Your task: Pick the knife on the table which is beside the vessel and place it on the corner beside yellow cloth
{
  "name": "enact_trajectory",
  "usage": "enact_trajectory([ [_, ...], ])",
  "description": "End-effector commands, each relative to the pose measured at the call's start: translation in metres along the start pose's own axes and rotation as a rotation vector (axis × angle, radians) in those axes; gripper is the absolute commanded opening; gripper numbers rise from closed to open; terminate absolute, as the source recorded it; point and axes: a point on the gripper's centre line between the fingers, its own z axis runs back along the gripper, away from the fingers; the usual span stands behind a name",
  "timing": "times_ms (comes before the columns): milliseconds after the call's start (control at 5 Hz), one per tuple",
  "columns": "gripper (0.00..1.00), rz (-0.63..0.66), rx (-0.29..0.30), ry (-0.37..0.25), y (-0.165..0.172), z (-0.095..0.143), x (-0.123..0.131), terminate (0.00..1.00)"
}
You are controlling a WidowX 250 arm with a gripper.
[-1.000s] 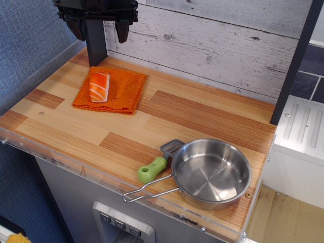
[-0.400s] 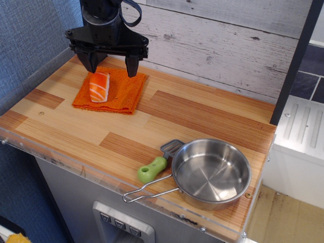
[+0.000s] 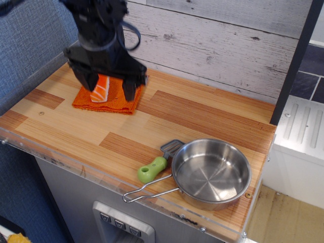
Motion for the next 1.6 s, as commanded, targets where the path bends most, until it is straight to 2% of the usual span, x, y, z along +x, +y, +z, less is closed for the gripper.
enact_trajectory([
  [0, 1.00, -0.063, -0.056, -0.018, -0.015, 0.008, -0.026, 0.00],
  [400, 1.00, -0.126, -0.117, 0.042, -0.034, 0.002, -0.064, 0.00],
  [600, 1.00, -0.153, -0.125, 0.069, -0.039, -0.002, -0.075, 0.00],
  [800, 1.00, -0.178, -0.133, 0.084, -0.047, -0.008, -0.082, 0.00],
  [1400, 1.00, -0.221, -0.119, 0.101, -0.062, -0.022, -0.075, 0.00],
])
